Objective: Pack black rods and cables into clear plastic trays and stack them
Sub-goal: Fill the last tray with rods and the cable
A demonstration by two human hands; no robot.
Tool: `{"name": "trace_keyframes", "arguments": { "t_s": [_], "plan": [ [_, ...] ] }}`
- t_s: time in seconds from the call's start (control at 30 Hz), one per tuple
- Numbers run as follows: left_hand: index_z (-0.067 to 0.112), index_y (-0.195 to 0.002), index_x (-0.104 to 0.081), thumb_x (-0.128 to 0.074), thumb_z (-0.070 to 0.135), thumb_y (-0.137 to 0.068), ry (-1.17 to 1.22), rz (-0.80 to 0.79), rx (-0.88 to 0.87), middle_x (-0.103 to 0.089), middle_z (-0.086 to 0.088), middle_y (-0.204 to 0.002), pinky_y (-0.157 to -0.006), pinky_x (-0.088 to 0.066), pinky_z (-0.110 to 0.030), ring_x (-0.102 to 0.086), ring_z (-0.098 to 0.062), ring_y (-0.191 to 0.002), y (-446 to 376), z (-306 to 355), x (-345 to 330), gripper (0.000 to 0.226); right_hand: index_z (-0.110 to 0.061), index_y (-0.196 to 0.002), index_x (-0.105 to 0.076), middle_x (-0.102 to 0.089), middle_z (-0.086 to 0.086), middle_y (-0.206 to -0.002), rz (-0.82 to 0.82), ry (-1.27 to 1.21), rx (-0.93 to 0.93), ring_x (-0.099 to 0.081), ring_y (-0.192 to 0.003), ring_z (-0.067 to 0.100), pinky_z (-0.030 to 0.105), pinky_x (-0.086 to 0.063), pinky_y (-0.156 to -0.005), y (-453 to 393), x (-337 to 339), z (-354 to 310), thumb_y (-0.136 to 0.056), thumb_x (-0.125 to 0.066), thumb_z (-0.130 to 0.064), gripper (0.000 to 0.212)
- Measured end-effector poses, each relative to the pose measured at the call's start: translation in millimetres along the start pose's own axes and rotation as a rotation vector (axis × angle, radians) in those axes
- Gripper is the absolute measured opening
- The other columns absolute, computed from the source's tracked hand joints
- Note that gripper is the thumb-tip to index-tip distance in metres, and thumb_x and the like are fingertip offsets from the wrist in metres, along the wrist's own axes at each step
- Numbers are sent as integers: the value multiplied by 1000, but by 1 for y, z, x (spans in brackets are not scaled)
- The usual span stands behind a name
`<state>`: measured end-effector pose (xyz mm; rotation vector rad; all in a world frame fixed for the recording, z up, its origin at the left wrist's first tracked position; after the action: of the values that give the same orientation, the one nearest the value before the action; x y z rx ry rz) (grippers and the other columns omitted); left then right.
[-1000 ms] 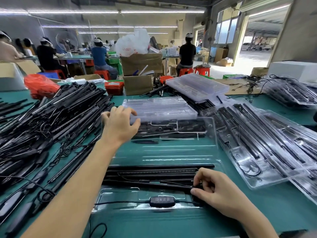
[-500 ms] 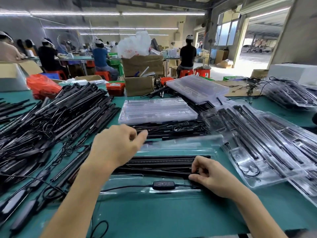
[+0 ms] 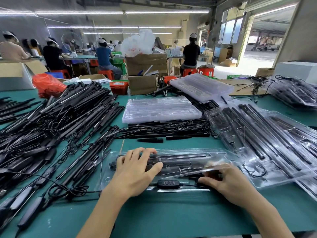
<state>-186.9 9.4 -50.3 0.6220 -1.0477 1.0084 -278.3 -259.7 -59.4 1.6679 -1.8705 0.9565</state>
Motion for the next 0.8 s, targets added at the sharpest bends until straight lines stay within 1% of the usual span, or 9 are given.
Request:
{"name": "trace_keyframes", "arguments": {
  "t_s": [0.13,0.23,0.3,0.4,0.47,0.57,0.67,0.73,0.8],
  "plan": [
    [56,-140,-22,-1,100,-63,-67,-36,2,-24,16,-153,-119,-6,-42,-9,-6,-144,0,1,-2,91,-35,-81,-75,-73,-17,-81,47,-37,81,-68,-80,5,28,-52,-75,15,8,4,-85,-76,-29,8],
    [57,-145,-15,-4,103,-60,-111,-74,23,-17,10,-159,-120,-2,-45,-3,-9,-148,0,0,-5,96,-39,-97,-79,-76,-18,-92,105,-166,115,-71,-90,4,21,-54,-81,32,13,3,-83,-78,-18,25],
    [58,-146,-12,-5,103,-60,-127,-85,29,-13,8,-161,-119,0,-45,0,-10,-149,-2,0,-6,97,-42,-96,-78,-76,-17,-91,159,-189,113,-72,-91,4,18,-54,-81,38,15,5,-81,-79,-8,37],
    [59,-146,-9,-3,104,-56,-144,-101,32,-10,8,-162,-119,1,-46,2,-11,-149,-2,-1,-7,101,-29,-81,-83,-77,-14,-85,280,-226,139,-73,-88,6,19,-55,-78,42,18,3,-84,-78,-15,15],
    [59,-146,-8,-2,105,-52,-142,-116,36,-8,8,-163,-119,1,-46,4,-12,-149,-2,-1,-8,105,-23,-76,-82,-77,-14,-79,377,-213,153,-74,-82,6,20,-55,-74,44,20,-2,-83,-71,-18,13],
    [58,-146,-9,-5,105,-52,-147,-120,40,-7,8,-162,-119,2,-46,5,-12,-149,-3,-1,-8,105,-24,-66,-77,-72,-19,-64,543,-176,162,-70,-60,-1,15,-52,-59,49,24,-10,-82,-66,-18,20],
    [57,-146,-9,-11,104,-54,-165,-122,45,-7,7,-162,-119,2,-45,6,-12,-149,-3,-1,-10,103,-22,-52,-70,-64,-20,-50,683,-123,68,-52,-38,-7,5,-36,-45,52,27,-8,-89,-74,-25,37],
    [57,-146,-9,-13,104,-54,-171,-123,50,-6,7,-162,-119,3,-45,6,-12,-149,-4,-1,-10,103,-20,-47,-64,-59,-10,-43,754,-98,-58,-52,-36,4,14,-38,-42,52,25,-2,-86,-76,-23,42],
    [57,-145,-10,-14,105,-53,-172,-131,50,-6,7,-162,-119,2,-45,6,-12,-149,-4,-1,-11,104,-21,-50,-58,-58,-3,-45,830,-34,-206,-56,-45,17,31,-42,-53,51,25,1,-84,-77,-23,40]
  ]
}}
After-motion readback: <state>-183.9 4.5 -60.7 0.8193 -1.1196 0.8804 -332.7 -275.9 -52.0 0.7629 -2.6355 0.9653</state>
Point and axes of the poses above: each hand's wrist, its own y-axis away from the middle knuckle, its own x-axis out of the back of the hand, z = x × y, the point moved 2 cm from there along -y, towards the middle knuckle
